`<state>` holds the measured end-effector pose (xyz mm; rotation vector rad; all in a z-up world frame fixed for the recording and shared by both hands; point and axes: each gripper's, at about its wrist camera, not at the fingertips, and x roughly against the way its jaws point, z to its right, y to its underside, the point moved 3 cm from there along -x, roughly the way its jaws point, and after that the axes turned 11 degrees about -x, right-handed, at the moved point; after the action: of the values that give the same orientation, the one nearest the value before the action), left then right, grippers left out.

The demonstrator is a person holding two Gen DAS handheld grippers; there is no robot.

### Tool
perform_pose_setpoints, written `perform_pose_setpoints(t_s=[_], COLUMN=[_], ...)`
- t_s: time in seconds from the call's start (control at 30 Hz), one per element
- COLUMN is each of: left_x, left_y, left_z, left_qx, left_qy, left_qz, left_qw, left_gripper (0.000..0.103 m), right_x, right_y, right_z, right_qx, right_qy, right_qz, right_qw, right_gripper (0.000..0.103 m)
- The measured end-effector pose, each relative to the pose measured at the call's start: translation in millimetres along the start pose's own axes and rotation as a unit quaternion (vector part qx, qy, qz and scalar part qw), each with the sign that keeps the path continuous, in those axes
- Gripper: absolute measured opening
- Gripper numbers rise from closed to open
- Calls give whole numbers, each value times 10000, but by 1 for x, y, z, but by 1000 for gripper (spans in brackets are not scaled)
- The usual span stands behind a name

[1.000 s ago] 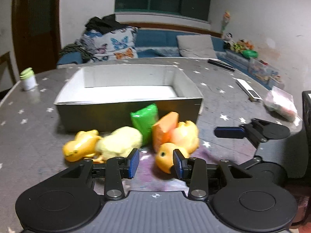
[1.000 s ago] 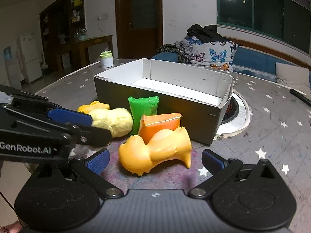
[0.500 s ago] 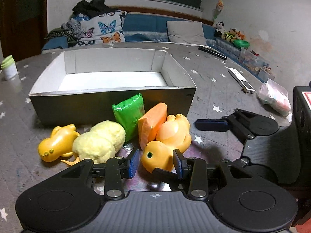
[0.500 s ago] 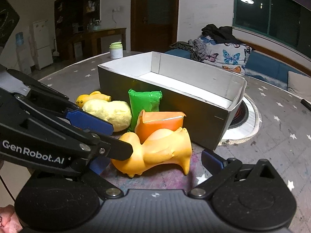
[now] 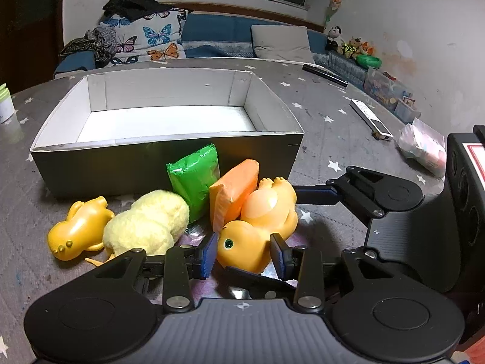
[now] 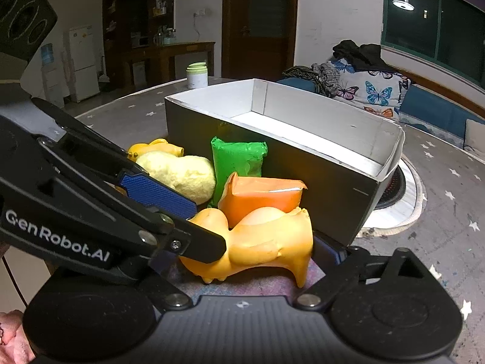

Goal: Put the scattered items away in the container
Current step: 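Grasp the large yellow duck with the right tool while the left tool grasps the small orange duck, then carry both ducks over the white box and open both tools to drop them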

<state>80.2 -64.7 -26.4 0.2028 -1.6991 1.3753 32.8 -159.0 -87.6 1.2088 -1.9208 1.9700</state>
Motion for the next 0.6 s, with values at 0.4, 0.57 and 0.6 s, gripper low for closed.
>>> perform_pose_setpoints(t_s=[0.4, 0.57, 0.6], left_x=[31, 39, 38], left_y=[-23, -53, -61], left_z=[9, 2, -2], left_qx=[-221, -282, -248], left_qy=[18, -75, -79], left_qz=[494, 791, 831], left_qw=[9985, 9964, 9962], left_gripper=[38, 37, 37], right_x=[28, 32, 30], right_y=[-15, -49, -56], right_z=[1, 10, 13], right_qx=[-118, 36, 91], right_qy=[129, 123, 124], right_qz=[253, 374, 371], right_qw=[9995, 9992, 9992], right_gripper=[95, 95, 95])
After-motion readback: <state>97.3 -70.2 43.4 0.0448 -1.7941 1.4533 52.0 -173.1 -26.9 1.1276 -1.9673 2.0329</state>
